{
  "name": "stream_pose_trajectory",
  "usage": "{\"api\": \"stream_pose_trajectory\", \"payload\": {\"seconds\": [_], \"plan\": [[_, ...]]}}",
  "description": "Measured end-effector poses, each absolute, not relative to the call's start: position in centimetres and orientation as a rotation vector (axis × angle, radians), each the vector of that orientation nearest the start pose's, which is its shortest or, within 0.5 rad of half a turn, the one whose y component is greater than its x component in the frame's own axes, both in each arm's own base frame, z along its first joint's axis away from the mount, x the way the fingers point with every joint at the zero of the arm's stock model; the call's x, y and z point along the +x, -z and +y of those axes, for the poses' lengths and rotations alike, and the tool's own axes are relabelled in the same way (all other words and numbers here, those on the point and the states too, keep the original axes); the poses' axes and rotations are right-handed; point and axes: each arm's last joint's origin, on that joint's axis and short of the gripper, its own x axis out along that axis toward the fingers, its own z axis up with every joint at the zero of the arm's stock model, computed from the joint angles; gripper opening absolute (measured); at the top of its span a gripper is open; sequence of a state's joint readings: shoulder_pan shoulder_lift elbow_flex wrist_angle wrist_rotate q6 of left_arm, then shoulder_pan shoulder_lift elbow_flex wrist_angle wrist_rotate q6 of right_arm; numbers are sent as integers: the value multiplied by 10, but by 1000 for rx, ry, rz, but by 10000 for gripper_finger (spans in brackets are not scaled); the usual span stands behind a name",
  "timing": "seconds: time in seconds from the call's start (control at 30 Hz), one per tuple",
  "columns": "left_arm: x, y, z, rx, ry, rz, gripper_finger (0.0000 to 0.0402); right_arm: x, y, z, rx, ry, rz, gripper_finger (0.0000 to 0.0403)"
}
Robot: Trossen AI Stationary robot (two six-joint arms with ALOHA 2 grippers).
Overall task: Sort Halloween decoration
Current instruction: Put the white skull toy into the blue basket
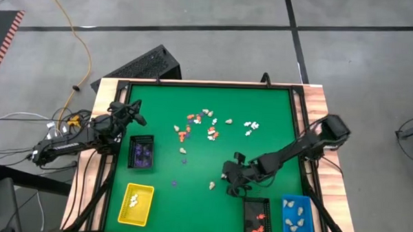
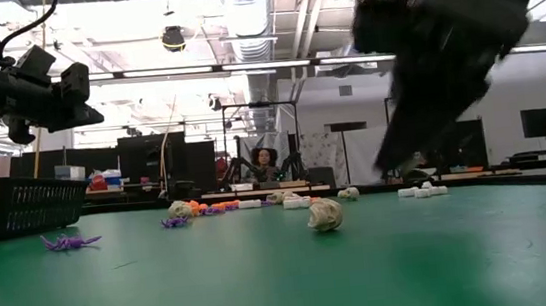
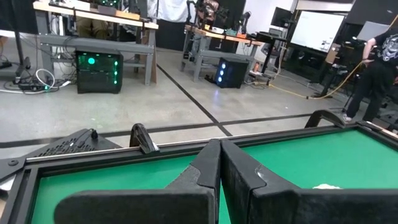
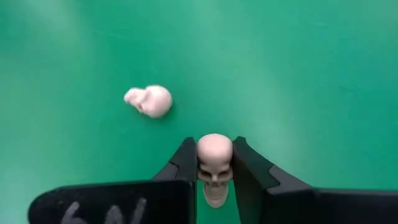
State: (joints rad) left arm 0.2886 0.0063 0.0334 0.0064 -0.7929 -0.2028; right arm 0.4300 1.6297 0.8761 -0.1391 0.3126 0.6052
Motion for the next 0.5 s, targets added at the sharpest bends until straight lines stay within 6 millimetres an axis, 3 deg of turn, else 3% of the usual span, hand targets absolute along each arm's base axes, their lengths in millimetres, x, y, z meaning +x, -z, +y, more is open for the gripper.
{"api": "stream_pose_trajectory", "payload": {"seconds": [0.27, 0.5], "plan": [[78, -175, 45, -178, -1075, -135, 0, 225, -236, 127, 446, 114, 859, 77], [78, -175, 45, -177, -1075, -135, 0, 156, -259, 135, 778, 177, 1076, 77]]}}
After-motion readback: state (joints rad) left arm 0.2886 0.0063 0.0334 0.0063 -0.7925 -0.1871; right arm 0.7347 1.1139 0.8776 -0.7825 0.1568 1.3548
